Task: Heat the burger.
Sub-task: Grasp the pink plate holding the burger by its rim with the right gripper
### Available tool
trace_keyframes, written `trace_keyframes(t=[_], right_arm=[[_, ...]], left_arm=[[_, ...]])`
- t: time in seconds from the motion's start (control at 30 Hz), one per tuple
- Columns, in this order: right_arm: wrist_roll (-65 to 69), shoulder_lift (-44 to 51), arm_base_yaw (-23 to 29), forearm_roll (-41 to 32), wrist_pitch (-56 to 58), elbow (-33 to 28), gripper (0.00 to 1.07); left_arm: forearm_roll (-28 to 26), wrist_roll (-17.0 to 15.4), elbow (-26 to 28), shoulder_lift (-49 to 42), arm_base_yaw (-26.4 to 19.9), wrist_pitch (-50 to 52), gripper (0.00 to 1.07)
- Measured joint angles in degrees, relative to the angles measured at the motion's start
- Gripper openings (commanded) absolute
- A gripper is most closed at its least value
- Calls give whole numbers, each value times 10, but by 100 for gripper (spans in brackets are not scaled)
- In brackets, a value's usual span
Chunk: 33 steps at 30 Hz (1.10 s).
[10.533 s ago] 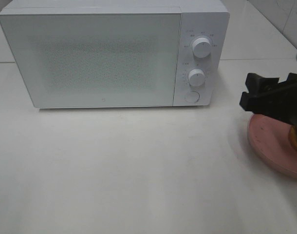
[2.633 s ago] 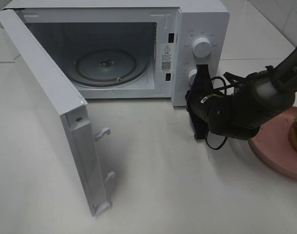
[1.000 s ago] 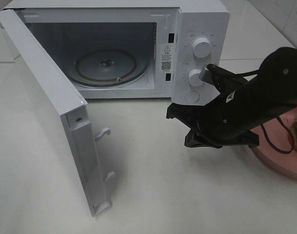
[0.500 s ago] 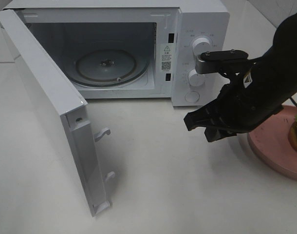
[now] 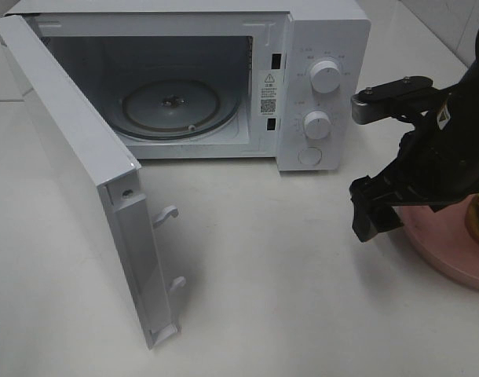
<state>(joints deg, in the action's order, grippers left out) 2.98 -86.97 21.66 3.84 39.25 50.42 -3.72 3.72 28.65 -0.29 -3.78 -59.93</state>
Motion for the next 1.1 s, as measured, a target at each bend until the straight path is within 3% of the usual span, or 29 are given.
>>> trace_keyframes(t=[0.53, 1.1], right_arm=[[8, -6, -84, 28, -12, 0, 96], [60, -119, -94, 52, -30, 56, 91]], left_arm=[[0, 0, 0, 0, 0, 0, 98], [0, 0, 0, 0, 0, 0, 98]])
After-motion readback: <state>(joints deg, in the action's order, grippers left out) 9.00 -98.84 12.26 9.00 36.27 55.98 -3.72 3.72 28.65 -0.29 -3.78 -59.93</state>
